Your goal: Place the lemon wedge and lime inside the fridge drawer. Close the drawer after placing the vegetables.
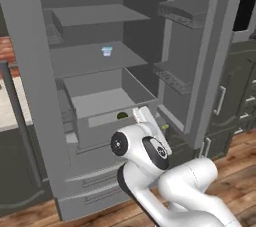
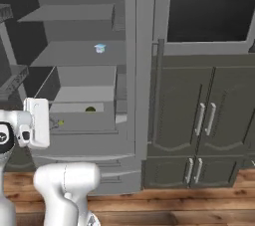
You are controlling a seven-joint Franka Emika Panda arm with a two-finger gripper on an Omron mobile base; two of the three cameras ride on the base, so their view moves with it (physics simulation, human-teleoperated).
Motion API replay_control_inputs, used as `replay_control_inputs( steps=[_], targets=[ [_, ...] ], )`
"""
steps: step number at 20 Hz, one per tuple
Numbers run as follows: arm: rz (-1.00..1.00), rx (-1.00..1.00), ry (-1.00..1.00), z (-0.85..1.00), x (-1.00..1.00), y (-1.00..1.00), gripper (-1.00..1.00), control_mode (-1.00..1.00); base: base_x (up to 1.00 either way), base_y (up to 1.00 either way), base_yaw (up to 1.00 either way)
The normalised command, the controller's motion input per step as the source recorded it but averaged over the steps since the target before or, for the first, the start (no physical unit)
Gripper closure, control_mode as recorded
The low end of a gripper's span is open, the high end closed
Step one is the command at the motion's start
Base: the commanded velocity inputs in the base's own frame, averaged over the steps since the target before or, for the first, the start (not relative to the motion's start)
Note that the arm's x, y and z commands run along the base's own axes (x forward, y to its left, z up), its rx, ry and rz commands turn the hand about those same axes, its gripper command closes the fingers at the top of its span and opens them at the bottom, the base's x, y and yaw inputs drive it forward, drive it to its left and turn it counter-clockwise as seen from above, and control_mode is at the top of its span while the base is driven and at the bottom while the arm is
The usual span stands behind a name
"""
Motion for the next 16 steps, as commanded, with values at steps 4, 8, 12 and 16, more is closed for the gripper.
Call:
replay_control_inputs(
  steps=[4,8,12,16],
  targets=[
    [0.0,0.0,0.0,0.0,0.0,0.0,1.0,1.0,0.76,-0.17,0.14],
    [0.0,0.0,0.0,0.0,0.0,0.0,1.0,1.0,0.75,0.0,0.11],
    [0.0,0.0,0.0,0.0,0.0,0.0,1.0,1.0,0.79,0.04,0.12],
    [0.0,0.0,0.0,0.0,0.0,0.0,1.0,1.0,0.53,0.0,0.12]
  ],
)
